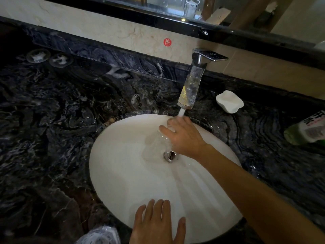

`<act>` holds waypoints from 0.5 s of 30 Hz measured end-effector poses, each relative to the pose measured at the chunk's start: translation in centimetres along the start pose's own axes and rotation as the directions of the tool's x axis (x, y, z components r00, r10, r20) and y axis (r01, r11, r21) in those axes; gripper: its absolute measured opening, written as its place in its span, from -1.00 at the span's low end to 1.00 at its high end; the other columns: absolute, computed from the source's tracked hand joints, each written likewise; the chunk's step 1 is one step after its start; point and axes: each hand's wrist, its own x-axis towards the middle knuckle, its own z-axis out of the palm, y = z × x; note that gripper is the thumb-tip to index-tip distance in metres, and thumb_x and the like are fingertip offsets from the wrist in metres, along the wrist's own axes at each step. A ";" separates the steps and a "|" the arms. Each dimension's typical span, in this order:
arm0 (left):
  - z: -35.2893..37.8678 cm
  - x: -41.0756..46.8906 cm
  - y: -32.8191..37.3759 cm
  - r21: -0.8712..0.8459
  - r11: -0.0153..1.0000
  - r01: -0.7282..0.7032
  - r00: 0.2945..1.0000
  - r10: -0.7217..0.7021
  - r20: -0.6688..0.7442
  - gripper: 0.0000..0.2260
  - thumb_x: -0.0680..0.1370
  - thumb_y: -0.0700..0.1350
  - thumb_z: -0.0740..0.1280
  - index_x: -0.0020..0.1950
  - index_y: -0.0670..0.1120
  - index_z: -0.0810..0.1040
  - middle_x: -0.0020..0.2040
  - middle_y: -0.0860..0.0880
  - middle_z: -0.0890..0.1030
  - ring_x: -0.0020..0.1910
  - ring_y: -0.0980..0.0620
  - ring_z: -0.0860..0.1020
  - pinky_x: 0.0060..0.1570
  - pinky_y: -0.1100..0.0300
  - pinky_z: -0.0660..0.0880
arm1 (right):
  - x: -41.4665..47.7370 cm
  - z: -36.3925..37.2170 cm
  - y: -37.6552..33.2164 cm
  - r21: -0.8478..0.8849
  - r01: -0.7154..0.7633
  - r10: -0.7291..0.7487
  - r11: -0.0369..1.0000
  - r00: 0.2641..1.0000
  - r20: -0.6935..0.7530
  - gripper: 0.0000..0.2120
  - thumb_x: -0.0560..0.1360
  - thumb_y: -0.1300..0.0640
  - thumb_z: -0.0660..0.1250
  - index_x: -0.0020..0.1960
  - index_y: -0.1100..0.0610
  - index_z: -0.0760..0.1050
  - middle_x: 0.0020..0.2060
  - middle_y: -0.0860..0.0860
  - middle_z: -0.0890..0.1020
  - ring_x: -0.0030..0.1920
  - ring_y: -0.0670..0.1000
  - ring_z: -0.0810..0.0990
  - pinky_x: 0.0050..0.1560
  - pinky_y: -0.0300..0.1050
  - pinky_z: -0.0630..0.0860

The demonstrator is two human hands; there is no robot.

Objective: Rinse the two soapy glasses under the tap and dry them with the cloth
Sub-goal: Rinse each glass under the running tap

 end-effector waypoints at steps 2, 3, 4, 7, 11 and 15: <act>-0.1 0.0 0.0 0.010 1.000 -0.013 1.000 0.013 -0.015 -0.47 0.51 0.31 0.13 -0.14 -0.04 0.74 -0.14 -0.02 0.75 -0.14 -0.09 0.75 -0.12 -0.10 0.66 | 0.1 0.1 0.7 -0.111 0.052 -0.061 0.992 0.995 -0.077 -0.62 0.42 0.34 0.29 0.18 0.11 0.60 0.03 0.19 0.64 0.04 0.22 0.61 0.03 0.10 0.39; -0.1 0.0 0.0 0.003 1.000 -0.014 1.000 0.014 -0.013 -0.50 0.48 0.31 0.18 -0.14 -0.04 0.74 -0.14 -0.02 0.75 -0.14 -0.09 0.75 -0.12 -0.09 0.66 | 0.2 0.0 1.0 -0.156 0.052 -0.069 0.986 0.992 -0.102 -0.61 0.46 0.35 0.19 0.18 0.09 0.60 0.04 0.17 0.65 0.06 0.20 0.61 0.05 0.11 0.39; 0.0 0.0 0.0 -0.003 1.000 -0.015 1.000 0.014 -0.017 -0.51 0.46 0.30 0.19 -0.14 -0.05 0.74 -0.15 -0.02 0.75 -0.14 -0.09 0.75 -0.12 -0.08 0.66 | 0.3 -0.2 1.3 -0.190 0.044 -0.069 0.981 0.989 -0.129 -0.59 0.49 0.34 0.12 0.19 0.07 0.60 0.05 0.15 0.66 0.08 0.19 0.61 0.06 0.11 0.40; 0.3 -0.1 0.0 -0.016 1.000 -0.007 0.999 0.006 -0.046 -0.43 0.54 0.29 0.09 -0.15 -0.06 0.74 -0.16 -0.03 0.75 -0.15 -0.10 0.75 -0.12 -0.08 0.65 | 0.9 -0.5 1.8 -0.222 0.024 -0.070 0.975 0.977 -0.203 -0.57 0.43 0.32 0.22 0.20 0.04 0.62 0.07 0.13 0.67 0.04 0.19 0.63 0.08 0.12 0.40; 0.5 -0.2 -0.1 -0.003 1.000 -0.012 0.997 0.012 -0.077 -0.51 0.47 0.28 0.21 -0.16 -0.07 0.74 -0.17 -0.04 0.74 -0.16 -0.11 0.75 -0.13 -0.08 0.66 | 1.5 -1.1 2.3 -0.192 -0.037 -0.015 0.981 0.964 -0.264 -0.58 0.33 0.26 0.36 0.17 0.04 0.64 0.05 0.08 0.67 -0.02 0.15 0.62 0.00 0.03 0.33; 1.0 -0.3 -0.2 0.002 1.000 -0.014 1.000 0.014 -0.027 -0.52 0.33 0.30 0.30 -0.14 -0.07 0.74 -0.15 -0.03 0.74 -0.14 -0.10 0.74 -0.09 -0.06 0.64 | 1.0 -0.5 2.9 -0.202 -0.124 0.043 0.971 0.930 -0.365 -0.60 0.38 0.25 0.36 0.19 0.03 0.65 -0.06 0.06 0.67 -0.03 0.12 0.48 -0.02 0.03 0.37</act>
